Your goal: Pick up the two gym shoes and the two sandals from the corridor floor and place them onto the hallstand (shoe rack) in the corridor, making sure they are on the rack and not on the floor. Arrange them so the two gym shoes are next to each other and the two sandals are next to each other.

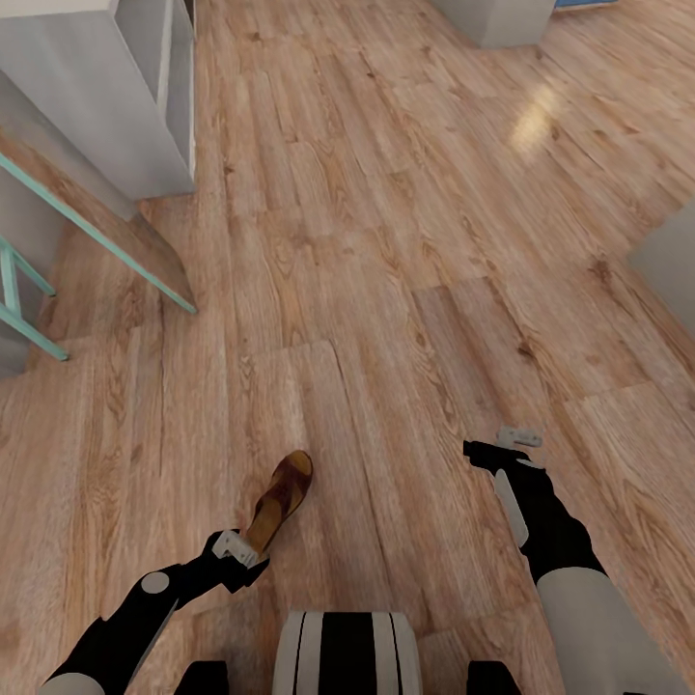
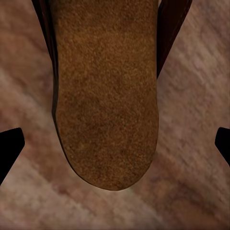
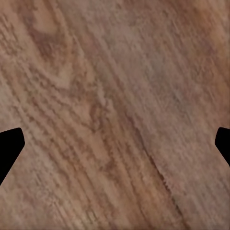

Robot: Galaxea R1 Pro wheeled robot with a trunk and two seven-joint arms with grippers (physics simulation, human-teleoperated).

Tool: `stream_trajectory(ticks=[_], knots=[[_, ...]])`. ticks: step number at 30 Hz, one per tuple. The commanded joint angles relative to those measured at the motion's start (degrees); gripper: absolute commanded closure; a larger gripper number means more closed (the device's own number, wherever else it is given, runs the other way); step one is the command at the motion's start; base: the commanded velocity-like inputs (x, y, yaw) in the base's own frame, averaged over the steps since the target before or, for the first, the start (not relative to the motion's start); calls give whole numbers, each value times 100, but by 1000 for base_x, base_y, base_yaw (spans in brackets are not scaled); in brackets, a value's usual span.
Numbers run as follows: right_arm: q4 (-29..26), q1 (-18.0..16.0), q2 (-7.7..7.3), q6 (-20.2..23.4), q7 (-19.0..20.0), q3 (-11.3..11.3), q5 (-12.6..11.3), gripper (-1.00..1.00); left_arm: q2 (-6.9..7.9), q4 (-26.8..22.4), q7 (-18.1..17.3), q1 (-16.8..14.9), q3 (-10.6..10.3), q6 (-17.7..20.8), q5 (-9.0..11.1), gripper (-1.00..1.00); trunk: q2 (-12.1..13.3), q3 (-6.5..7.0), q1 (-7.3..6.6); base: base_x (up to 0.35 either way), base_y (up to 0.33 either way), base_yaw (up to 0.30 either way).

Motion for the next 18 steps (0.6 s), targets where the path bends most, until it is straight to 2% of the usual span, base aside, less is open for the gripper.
stream_trajectory(ticks=[1, 18], knots=[[-6, -1, -2, 23, -38, 7, -50, -100, 3, -2, 3, -1, -7, -44, -59, -100, -1, -5, -1, 0, 0, 0], [-9, -1, -2, 23, -37, 7, -46, -100, 3, -3, 3, -1, -7, -44, -59, -100, -1, -65, -1, 0, 0, 0]])
